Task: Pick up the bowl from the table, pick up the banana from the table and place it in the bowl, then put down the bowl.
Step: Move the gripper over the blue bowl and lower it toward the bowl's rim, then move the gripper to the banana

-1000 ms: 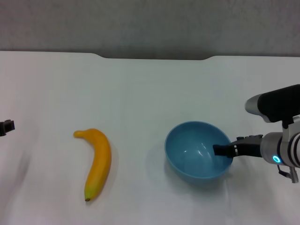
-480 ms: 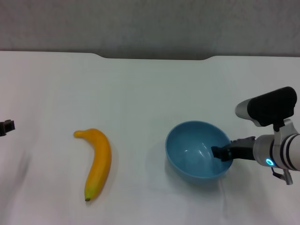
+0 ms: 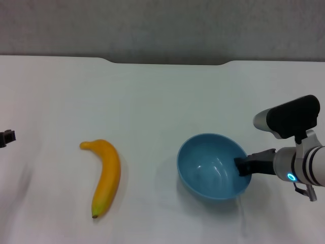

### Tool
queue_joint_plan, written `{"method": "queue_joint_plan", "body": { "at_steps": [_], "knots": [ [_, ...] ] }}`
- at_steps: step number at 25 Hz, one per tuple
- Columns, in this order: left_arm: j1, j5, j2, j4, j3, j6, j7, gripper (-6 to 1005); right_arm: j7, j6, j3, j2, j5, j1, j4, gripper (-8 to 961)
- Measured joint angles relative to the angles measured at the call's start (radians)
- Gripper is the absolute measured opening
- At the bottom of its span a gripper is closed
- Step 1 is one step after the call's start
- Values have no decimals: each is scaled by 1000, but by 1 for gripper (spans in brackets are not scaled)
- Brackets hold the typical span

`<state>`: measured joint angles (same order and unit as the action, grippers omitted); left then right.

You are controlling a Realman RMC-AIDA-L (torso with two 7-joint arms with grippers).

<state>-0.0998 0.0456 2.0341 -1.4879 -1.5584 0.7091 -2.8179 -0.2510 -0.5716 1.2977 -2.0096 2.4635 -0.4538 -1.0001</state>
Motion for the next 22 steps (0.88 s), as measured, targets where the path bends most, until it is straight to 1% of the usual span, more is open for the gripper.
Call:
{"method": "queue_joint_plan", "body": {
  "at_steps": [1,6,11,16,22],
  "knots": [
    [0,0,0,2,0,0,0,819,1,0,0,0,0,1,0,120],
    [-4,0,0,20,1,0,-2,819,4,13,0,-1,0,10,-8,87],
    [-6,9,0,16,27,17,-9,819,4,28,9,0,4,44,-70,66],
    [-10,68,-5,-36,104,49,-22,819,-2,27,42,3,16,58,-100,45],
    [-16,79,-5,-100,203,59,-22,819,-7,30,70,5,30,65,-125,28]
  ]
}}
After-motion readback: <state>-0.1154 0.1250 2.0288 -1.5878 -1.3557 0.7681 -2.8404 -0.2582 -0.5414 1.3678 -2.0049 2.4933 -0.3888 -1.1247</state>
